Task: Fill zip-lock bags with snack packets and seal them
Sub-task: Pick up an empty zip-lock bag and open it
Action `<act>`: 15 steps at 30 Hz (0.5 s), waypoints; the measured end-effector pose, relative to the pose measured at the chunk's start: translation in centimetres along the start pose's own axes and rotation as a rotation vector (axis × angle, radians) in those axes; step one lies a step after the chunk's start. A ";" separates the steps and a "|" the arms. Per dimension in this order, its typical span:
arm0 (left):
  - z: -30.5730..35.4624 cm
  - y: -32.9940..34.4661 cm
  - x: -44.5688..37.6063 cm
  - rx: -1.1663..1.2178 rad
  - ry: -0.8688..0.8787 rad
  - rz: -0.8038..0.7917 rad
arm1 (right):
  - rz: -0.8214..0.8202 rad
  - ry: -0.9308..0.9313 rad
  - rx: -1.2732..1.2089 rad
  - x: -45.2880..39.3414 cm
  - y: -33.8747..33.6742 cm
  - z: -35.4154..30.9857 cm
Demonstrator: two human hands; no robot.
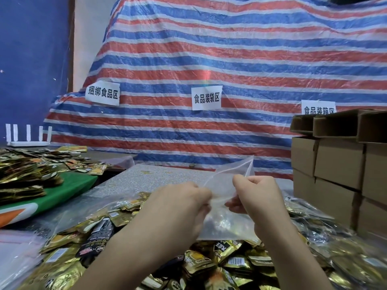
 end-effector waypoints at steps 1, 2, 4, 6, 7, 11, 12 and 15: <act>-0.6 0.0 -0.2 0.031 -0.014 0.034 | -0.012 0.003 0.003 0.0 0.0 0.0; -1.1 -0.1 -0.3 0.077 -0.023 0.068 | -0.031 0.005 0.003 0.0 0.0 -0.1; -1.9 -0.7 -0.5 0.177 -0.028 0.132 | -0.071 0.007 -0.030 -0.1 0.1 -0.2; -2.4 -1.8 -0.5 0.307 -0.016 0.202 | -0.097 -0.005 -0.140 0.0 0.2 -0.8; -2.6 -2.5 -0.5 0.381 -0.010 0.251 | -0.108 -0.034 -0.194 0.2 0.1 -1.1; -4.1 -4.9 0.1 0.483 -0.025 0.422 | 0.016 -0.174 -0.283 0.5 -1.3 -1.8; -4.6 -5.4 0.3 0.502 -0.035 0.448 | 0.071 -0.186 -0.277 0.3 -1.7 -1.7; -5.7 -6.4 0.7 0.590 -0.082 0.524 | 0.177 -0.153 -0.194 -0.4 -2.6 -0.8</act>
Point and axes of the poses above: each hand's wrist, its own x-axis away from the middle knuckle, its own y-axis out of the palm, z = x × y, the point moved 5 cm from there along -x, towards the middle knuckle
